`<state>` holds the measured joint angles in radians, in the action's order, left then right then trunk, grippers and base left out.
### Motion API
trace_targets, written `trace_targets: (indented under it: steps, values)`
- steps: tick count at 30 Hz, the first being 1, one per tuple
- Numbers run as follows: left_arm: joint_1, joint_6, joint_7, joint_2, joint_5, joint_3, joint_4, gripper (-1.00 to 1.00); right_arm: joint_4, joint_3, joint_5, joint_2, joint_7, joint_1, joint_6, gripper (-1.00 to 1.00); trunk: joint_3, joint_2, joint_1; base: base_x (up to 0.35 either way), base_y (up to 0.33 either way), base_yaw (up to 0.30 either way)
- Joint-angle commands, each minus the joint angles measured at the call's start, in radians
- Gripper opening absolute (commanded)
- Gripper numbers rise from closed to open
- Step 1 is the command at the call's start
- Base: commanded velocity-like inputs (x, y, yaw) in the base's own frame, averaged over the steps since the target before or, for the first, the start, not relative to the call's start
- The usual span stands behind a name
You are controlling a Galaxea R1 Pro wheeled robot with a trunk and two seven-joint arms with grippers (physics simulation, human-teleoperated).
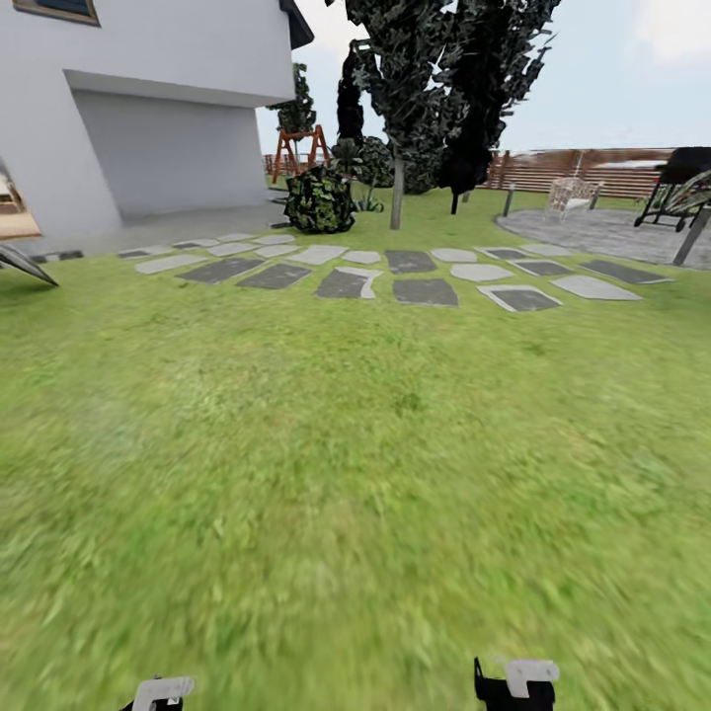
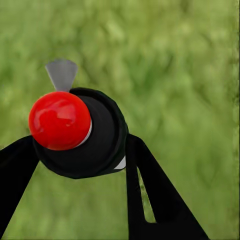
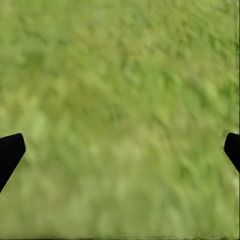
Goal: In the garden, pick up the pesticide atomizer on the floor and spray pesticide onto both trees until each tree trunk is fully covered.
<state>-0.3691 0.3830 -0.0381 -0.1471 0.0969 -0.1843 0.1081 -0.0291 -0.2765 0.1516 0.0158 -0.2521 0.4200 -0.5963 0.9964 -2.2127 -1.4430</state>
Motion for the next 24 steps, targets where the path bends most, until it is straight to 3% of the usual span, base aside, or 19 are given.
trace_targets:
  steps: [1, 24]
  values:
    - [-0.001, 0.004, -0.003, -0.001, 0.009, -0.01, -0.001, -1.0, 0.0, -0.009, 0.009, 0.0, -0.001, 0.0, -0.002, 1.0, 0.001, 0.0, 0.0, 0.0, -0.278, -0.3]
    - [-0.001, 0.004, -0.003, -0.002, 0.006, -0.011, -0.001, -1.0, 0.0, -0.009, 0.009, 0.001, -0.002, 0.0, -0.002, 1.0, 0.001, 0.0, 0.0, 0.0, -0.278, -0.3]
